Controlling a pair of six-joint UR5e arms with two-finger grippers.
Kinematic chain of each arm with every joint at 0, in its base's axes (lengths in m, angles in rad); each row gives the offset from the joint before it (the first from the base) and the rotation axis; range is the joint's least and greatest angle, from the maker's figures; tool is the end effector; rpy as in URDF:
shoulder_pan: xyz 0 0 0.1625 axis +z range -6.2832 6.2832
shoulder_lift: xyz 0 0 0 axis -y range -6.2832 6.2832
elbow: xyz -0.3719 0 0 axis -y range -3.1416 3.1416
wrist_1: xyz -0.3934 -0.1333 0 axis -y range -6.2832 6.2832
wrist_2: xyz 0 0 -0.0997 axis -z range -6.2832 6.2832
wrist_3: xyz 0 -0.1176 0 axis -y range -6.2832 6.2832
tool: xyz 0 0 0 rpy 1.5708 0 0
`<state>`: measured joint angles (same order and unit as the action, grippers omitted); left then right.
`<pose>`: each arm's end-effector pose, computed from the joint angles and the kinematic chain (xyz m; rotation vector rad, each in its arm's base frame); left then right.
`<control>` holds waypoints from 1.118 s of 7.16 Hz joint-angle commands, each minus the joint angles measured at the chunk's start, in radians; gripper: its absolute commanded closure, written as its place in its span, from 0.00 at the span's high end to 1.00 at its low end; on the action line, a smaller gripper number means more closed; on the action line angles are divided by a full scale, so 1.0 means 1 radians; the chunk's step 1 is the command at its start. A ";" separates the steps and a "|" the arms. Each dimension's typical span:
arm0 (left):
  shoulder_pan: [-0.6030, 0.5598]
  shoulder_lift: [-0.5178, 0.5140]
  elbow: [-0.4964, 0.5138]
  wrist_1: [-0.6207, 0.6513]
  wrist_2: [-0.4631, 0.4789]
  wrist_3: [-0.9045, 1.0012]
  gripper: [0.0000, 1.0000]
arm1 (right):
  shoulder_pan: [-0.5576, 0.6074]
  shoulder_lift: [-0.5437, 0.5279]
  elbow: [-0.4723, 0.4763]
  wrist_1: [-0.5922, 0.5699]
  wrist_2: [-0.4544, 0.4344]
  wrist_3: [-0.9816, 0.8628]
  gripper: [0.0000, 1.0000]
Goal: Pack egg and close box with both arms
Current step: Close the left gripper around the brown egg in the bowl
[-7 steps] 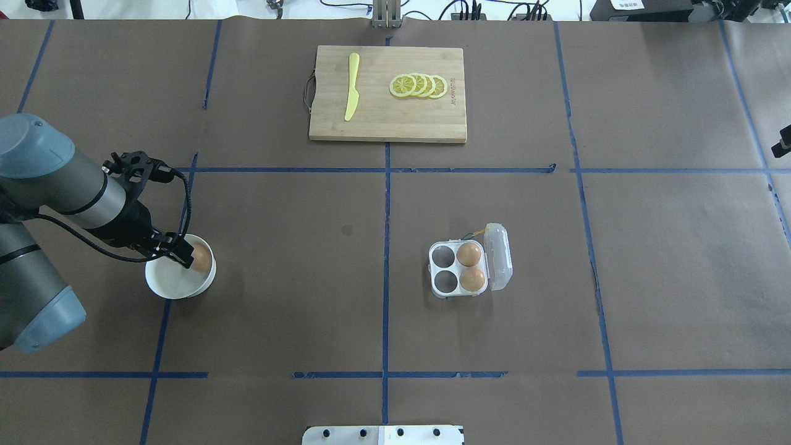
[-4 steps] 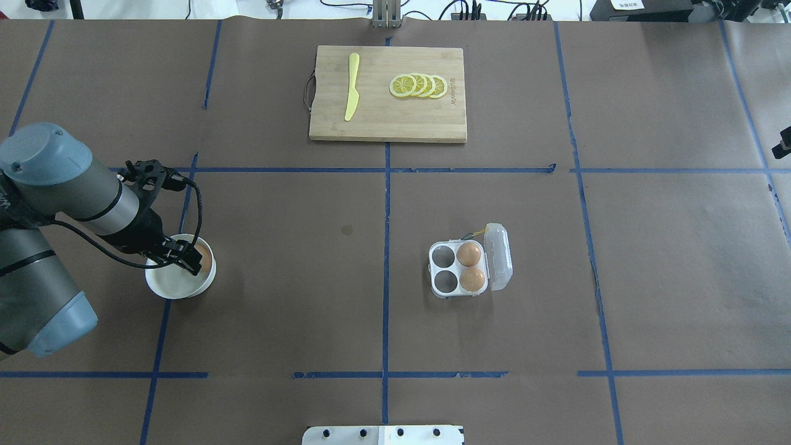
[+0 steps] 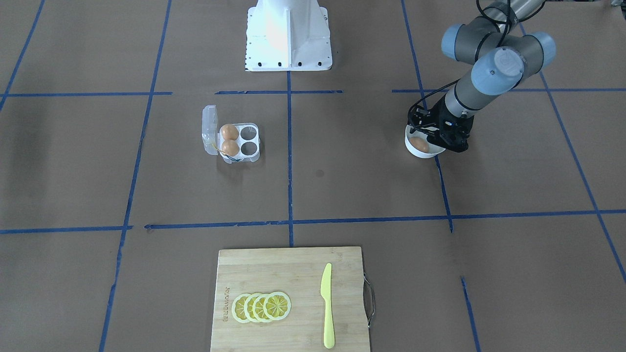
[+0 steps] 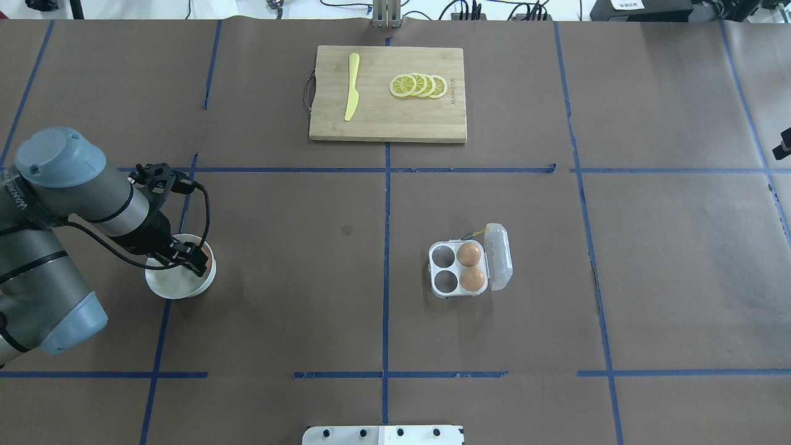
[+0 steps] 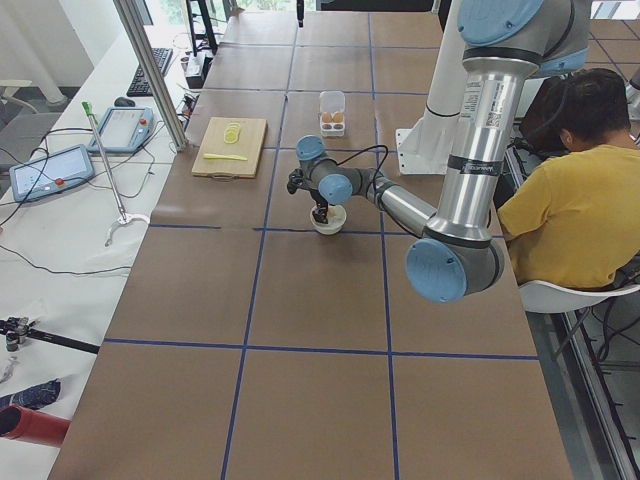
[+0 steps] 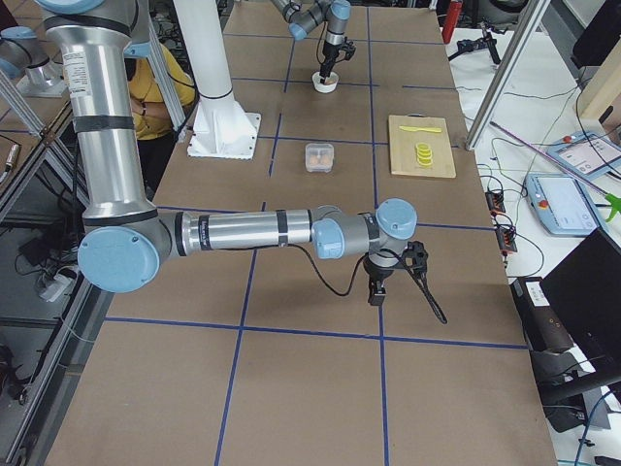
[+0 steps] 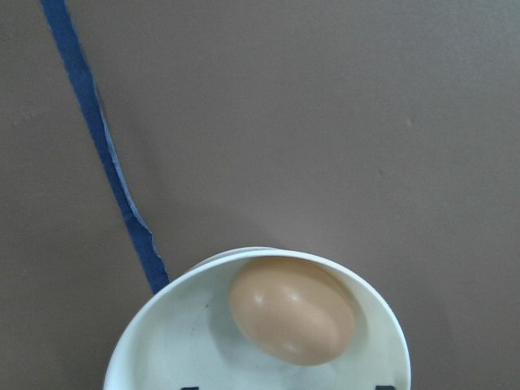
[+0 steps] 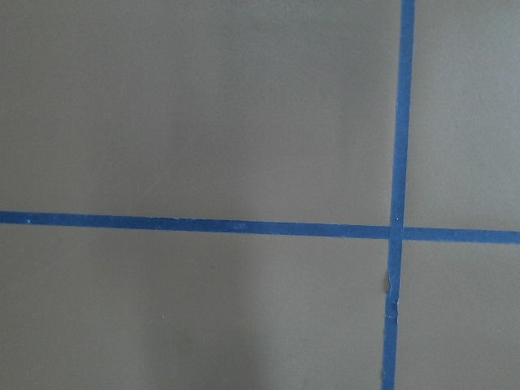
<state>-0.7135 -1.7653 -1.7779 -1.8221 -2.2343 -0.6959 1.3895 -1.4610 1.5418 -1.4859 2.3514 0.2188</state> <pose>0.3907 -0.4187 0.3866 0.0001 0.9001 0.3669 -0.0485 -0.5452 0.5664 -0.0007 -0.7944 -0.0292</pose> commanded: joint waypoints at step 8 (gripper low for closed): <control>0.000 -0.020 0.022 0.000 0.070 0.009 0.78 | 0.000 -0.001 0.000 -0.001 0.002 0.004 1.00</control>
<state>-0.7133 -1.7850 -1.7582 -1.8224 -2.1699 -0.6877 1.3896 -1.4608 1.5415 -1.4864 2.3519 0.2217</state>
